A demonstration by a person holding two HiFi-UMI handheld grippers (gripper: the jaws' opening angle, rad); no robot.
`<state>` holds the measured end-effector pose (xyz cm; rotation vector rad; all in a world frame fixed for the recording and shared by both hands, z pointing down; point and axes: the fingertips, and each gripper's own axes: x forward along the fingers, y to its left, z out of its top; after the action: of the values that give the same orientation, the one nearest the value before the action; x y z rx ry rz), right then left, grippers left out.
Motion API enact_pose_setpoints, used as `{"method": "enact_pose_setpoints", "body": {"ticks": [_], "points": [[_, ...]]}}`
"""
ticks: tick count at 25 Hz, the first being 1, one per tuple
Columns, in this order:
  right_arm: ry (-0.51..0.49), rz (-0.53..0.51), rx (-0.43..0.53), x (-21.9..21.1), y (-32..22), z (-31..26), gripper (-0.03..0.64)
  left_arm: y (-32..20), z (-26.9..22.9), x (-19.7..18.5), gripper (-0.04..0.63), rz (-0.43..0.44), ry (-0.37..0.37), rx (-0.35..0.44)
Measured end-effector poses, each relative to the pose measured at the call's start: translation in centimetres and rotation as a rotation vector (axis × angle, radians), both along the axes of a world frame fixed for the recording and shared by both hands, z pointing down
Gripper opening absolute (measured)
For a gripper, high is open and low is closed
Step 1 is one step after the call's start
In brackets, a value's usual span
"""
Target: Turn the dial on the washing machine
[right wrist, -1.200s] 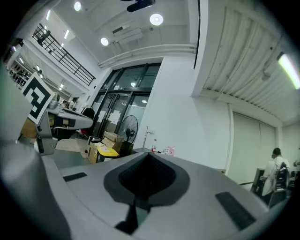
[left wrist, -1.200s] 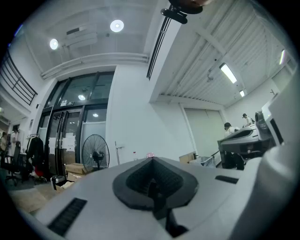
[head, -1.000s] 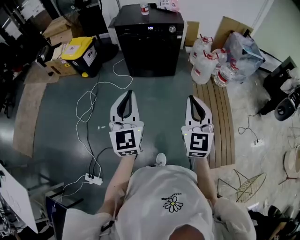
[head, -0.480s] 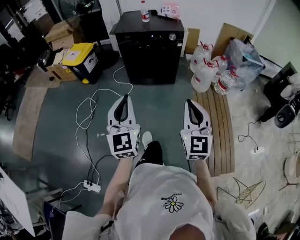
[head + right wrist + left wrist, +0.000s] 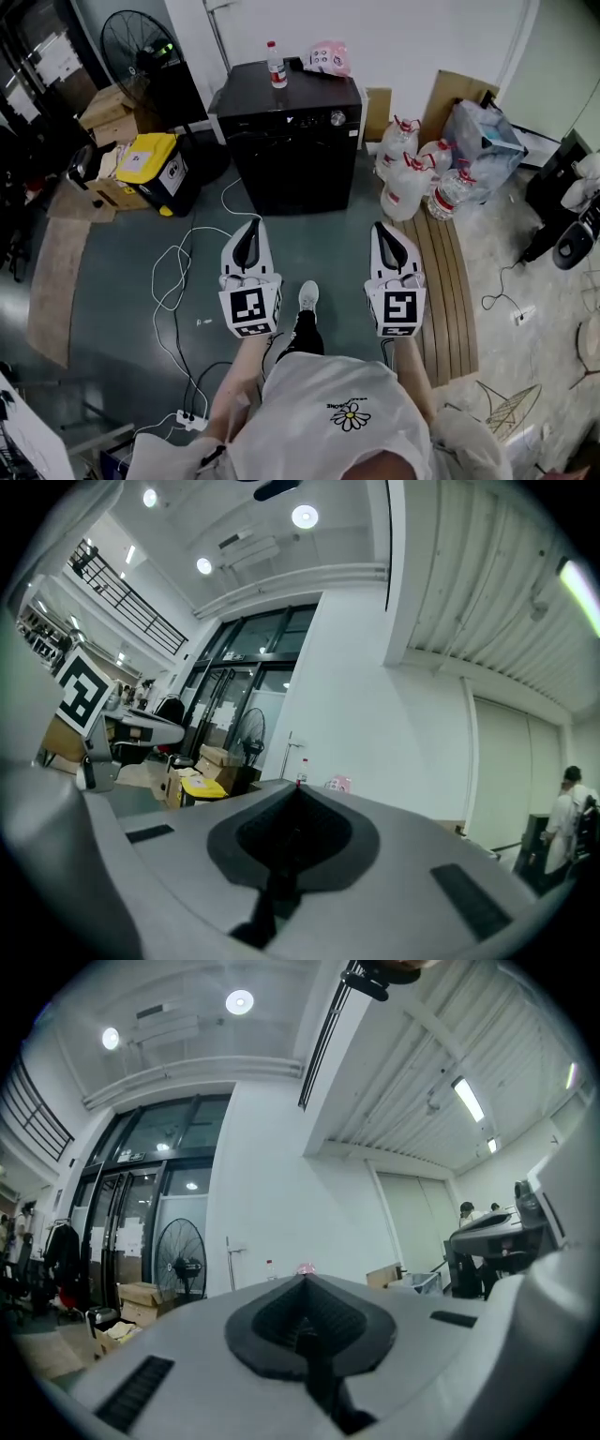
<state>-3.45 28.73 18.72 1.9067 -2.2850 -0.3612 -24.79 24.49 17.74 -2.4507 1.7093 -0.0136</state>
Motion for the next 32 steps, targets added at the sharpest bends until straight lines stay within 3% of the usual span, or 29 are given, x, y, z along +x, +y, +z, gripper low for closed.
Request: {"method": "enact_pose_setpoints", "body": {"ticks": [17, 27, 32], "points": [[-0.014, -0.009, -0.100, -1.4, -28.0, -0.1, 0.005, -28.2, 2.2, 1.2, -0.002, 0.071, 0.027, -0.099], [-0.020, -0.044, -0.159, -1.9, -34.0, 2.1, 0.005, -33.1, 5.5, 1.2, -0.002, 0.051, 0.031, -0.187], [-0.010, -0.060, -0.167, -2.3, -35.2, 2.6, 0.005, -33.7, 5.2, 1.9, -0.002, 0.037, 0.017, -0.180]]}}
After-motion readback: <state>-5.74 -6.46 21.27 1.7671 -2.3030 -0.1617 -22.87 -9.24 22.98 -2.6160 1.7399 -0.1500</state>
